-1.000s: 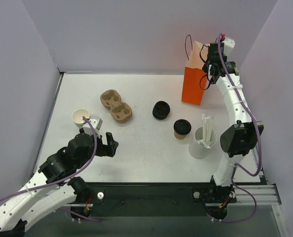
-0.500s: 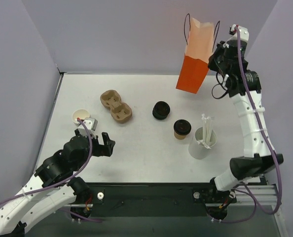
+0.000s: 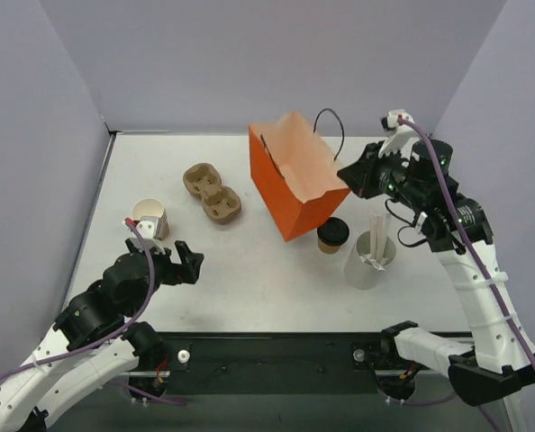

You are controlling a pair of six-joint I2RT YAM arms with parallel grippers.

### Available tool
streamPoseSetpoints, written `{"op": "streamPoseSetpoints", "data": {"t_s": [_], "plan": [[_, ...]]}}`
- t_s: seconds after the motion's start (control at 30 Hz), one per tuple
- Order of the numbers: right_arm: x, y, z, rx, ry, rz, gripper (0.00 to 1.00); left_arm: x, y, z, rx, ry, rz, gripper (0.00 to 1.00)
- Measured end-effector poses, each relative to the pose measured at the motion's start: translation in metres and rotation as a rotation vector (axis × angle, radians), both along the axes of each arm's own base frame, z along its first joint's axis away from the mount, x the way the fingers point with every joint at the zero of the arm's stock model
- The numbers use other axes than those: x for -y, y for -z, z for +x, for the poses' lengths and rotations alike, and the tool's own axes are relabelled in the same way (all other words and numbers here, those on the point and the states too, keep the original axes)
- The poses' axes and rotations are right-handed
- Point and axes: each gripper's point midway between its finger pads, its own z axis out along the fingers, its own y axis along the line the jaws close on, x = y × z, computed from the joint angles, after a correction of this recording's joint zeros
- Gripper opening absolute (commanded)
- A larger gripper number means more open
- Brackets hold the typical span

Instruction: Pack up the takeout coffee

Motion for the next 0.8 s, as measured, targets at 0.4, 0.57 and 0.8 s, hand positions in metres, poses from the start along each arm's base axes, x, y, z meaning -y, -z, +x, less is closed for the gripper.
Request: {"op": "streamPoseSetpoints", "data": {"t_s": [0.4,0.57,0.8], "plan": [[-0.038,0.092,-0.064,-0.211,-0.356,-0.040,0.01,-0.007,-0.004,0.000,0.018,-0.031,-0.014,0.97],[-0.059,0.115,-0.067,-0.267,-0.452,-0.091,0.02,-0.013,-0.010,-0.001,0.039,-0.057,-0.040,0.97],[-0.071,0.138,-0.060,-0.306,-0.526,-0.184,0.03,-0.019,-0.011,-0.002,0.052,-0.077,-0.054,0.97]]}}
